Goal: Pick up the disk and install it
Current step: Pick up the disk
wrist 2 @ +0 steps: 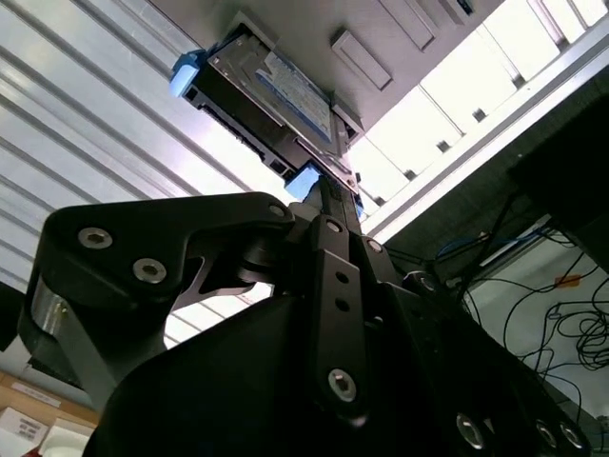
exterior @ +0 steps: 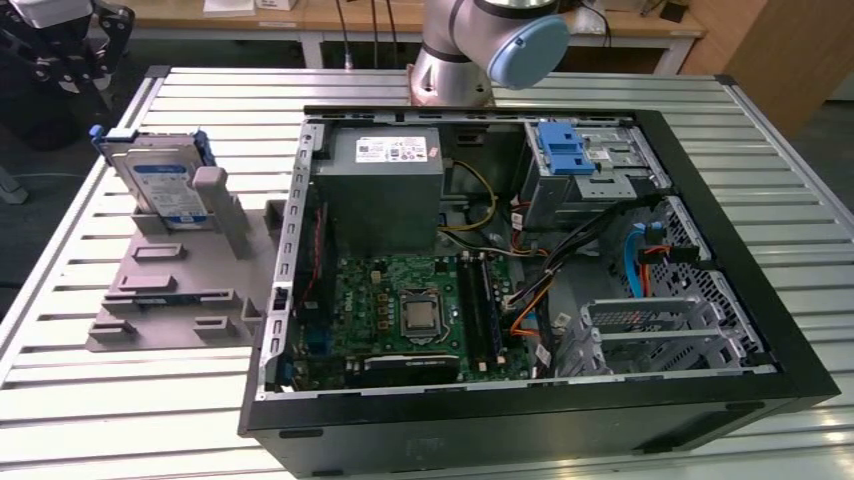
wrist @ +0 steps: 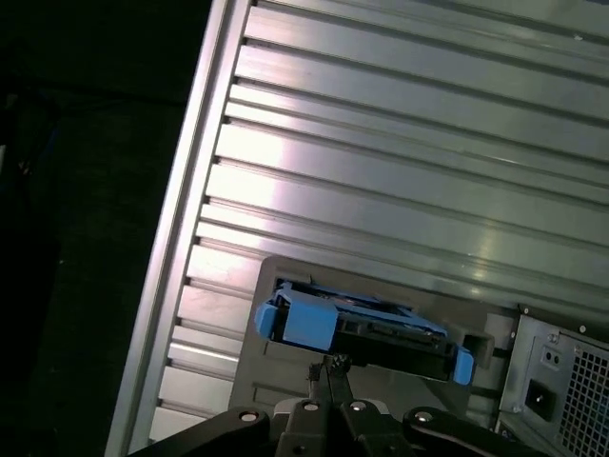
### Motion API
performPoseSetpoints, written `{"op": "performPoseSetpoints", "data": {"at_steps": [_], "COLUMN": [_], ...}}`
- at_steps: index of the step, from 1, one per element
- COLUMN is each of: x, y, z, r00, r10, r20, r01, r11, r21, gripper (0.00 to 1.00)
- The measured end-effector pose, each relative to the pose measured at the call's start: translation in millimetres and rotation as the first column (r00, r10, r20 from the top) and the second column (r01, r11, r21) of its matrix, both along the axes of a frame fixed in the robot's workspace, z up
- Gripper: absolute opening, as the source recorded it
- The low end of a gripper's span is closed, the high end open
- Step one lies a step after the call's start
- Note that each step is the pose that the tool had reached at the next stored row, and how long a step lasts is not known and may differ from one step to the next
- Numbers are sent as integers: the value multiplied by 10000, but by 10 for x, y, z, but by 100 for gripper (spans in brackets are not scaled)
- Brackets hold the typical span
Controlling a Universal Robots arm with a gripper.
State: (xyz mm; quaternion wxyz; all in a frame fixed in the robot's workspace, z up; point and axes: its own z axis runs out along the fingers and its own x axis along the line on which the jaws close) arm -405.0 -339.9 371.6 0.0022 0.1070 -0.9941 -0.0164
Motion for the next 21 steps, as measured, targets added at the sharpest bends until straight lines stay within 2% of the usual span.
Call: {"op": "performPoseSetpoints", "data": {"at_steps": [6, 10, 15, 21], "x": [0, 0, 0, 0], "y": [0, 0, 0, 0], "z": [-1, -2, -4, -6], "r00": [9982, 9921, 9786, 9553], "r10": [594, 1257, 2056, 2957], "r20": [1, 1, 2, 2], "r01": [-594, -1257, -2056, -2957], "r11": [9982, 9921, 9786, 9553], "r21": [0, 0, 0, -1], "gripper": [11, 11, 11, 11]}}
